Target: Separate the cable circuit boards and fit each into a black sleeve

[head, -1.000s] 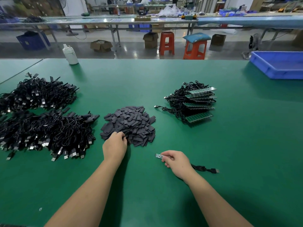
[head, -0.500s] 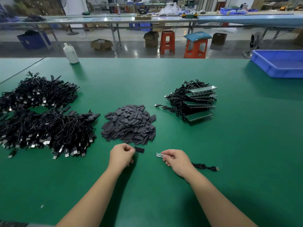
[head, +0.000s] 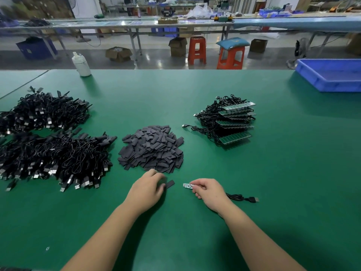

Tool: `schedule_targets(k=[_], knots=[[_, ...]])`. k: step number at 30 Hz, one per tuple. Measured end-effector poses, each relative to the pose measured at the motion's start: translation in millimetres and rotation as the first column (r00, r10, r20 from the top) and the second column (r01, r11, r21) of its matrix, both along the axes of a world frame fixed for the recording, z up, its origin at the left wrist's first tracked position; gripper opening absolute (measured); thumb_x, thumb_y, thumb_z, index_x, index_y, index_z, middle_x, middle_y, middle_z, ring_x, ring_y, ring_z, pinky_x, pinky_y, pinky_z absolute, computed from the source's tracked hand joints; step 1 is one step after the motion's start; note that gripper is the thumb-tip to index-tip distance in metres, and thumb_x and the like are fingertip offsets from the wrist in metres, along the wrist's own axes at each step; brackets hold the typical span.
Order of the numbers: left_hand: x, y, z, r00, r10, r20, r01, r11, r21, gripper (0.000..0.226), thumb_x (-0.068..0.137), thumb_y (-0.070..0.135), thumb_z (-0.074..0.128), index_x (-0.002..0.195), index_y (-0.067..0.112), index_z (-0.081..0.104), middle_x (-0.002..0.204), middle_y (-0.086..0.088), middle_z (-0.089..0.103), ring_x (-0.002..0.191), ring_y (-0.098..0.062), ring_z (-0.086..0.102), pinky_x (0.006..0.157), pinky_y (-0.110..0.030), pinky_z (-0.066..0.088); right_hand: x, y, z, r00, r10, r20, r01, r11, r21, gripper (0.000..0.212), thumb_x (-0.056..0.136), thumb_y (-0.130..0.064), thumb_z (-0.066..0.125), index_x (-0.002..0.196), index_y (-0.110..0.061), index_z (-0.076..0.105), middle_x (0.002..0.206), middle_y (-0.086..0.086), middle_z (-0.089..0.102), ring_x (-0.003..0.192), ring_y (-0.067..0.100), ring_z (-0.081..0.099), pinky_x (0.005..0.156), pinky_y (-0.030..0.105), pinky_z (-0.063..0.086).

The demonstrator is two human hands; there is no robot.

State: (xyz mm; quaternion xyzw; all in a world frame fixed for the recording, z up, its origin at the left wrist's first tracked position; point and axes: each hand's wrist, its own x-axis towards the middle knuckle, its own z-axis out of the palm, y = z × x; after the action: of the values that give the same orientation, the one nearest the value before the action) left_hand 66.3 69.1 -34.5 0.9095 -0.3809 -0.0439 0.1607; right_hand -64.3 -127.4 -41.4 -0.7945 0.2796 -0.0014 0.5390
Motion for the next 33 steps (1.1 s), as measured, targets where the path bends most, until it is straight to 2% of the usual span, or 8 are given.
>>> schedule_targets(k=[3, 7, 10, 13, 17, 22, 27, 33], knots=[[-9, -13, 0, 0.979, 0.1, -0.175, -0.107, 0.994, -0.03, 0.037, 0.085, 0.054, 0.067, 0.113, 0.032, 0.062, 0.112, 0.012, 0.05, 0.102, -0.013, 0.053, 0.085, -0.031, 0.048, 0, 0, -1, 1.0, -0.011, -0.001, 0.011, 1.0, 0.014, 0.019, 0.096, -0.012, 0.06, 0.11, -0.017, 0.072, 0.077, -0.008, 0.07, 0.063, 0.003, 0.057, 0.074, 0.02, 0.053], [-11, -23, -4, 0.943, 0.183, -0.276, -0.212, 0.974, -0.079, 0.017, 0.084, 0.039, 0.074, 0.092, 0.028, 0.064, 0.105, 0.008, 0.047, 0.104, -0.014, 0.049, 0.088, -0.033, 0.047, 0, 0, 1, 1.0, -0.003, 0.006, 0.003, 1.0, 0.017, 0.019, 0.096, -0.01, 0.059, 0.11, -0.014, 0.072, 0.079, -0.005, 0.07, 0.065, 0.005, 0.057, 0.071, 0.018, 0.053], [-12, -24, -1, 0.95, 0.161, -0.268, -0.187, 0.98, -0.073, 0.013, 0.087, 0.035, 0.072, 0.088, 0.027, 0.061, 0.105, 0.007, 0.048, 0.104, -0.013, 0.045, 0.088, -0.034, 0.045, -1, 0, 1, 1.0, 0.0, 0.011, 0.0, 1.0, 0.017, 0.019, 0.096, -0.01, 0.059, 0.109, -0.014, 0.072, 0.079, -0.005, 0.07, 0.065, 0.005, 0.057, 0.071, 0.019, 0.053], [-14, -26, 5, 0.977, 0.079, -0.2, -0.094, 0.994, -0.064, 0.013, 0.09, 0.028, 0.067, 0.085, 0.027, 0.055, 0.091, 0.01, 0.058, 0.09, -0.015, 0.055, 0.08, -0.036, 0.05, -1, 0, 2, 1.0, -0.003, 0.012, 0.002, 1.0, 0.024, 0.018, 0.096, -0.01, 0.059, 0.107, -0.015, 0.073, 0.078, -0.005, 0.07, 0.065, 0.006, 0.057, 0.073, 0.022, 0.053], [-18, -28, 5, 0.98, 0.037, -0.196, -0.06, 0.992, -0.111, 0.01, 0.094, 0.019, 0.06, 0.102, 0.024, 0.064, 0.097, 0.007, 0.07, 0.091, -0.017, 0.063, 0.083, -0.035, 0.052, -2, 1, 4, 1.0, -0.007, 0.02, 0.006, 0.998, 0.061, 0.018, 0.095, -0.006, 0.059, 0.107, -0.012, 0.072, 0.078, -0.004, 0.069, 0.066, 0.008, 0.056, 0.073, 0.023, 0.053], [-14, -27, -2, 0.991, -0.06, -0.12, 0.063, 0.998, 0.023, 0.024, 0.099, 0.02, 0.054, 0.118, 0.019, 0.069, 0.111, -0.002, 0.055, 0.106, -0.025, 0.057, 0.092, -0.033, 0.045, -4, 1, 6, 0.999, -0.005, 0.037, 0.002, 0.997, 0.078, 0.016, 0.096, -0.007, 0.06, 0.107, -0.012, 0.071, 0.082, -0.002, 0.069, 0.069, 0.008, 0.057, 0.072, 0.019, 0.053], [-11, -20, -4, 0.984, -0.176, -0.037, 0.179, 0.963, 0.203, 0.024, 0.095, 0.009, 0.052, 0.117, 0.014, 0.06, 0.115, -0.003, 0.047, 0.102, -0.025, 0.053, 0.086, -0.03, 0.046, -3, 0, 7, 0.999, -0.034, 0.03, 0.032, 0.998, 0.062, 0.014, 0.098, -0.01, 0.055, 0.106, -0.013, 0.065, 0.085, -0.002, 0.069, 0.073, 0.011, 0.062, 0.084, 0.031, 0.058], [-7, -15, -2, 0.973, -0.23, -0.017, 0.23, 0.96, 0.157, 0.028, 0.097, 0.014, 0.053, 0.124, 0.017, 0.062, 0.115, -0.002, 0.05, 0.102, -0.022, 0.054, 0.083, -0.025, 0.041, -4, -5, 18, 0.996, 0.084, -0.003, -0.084, 0.996, -0.016, 0.014, 0.1, -0.014, 0.045, 0.098, -0.027, 0.049, 0.091, -0.001, 0.069, 0.054, 0.012, 0.057, 0.051, 0.025, 0.049]])
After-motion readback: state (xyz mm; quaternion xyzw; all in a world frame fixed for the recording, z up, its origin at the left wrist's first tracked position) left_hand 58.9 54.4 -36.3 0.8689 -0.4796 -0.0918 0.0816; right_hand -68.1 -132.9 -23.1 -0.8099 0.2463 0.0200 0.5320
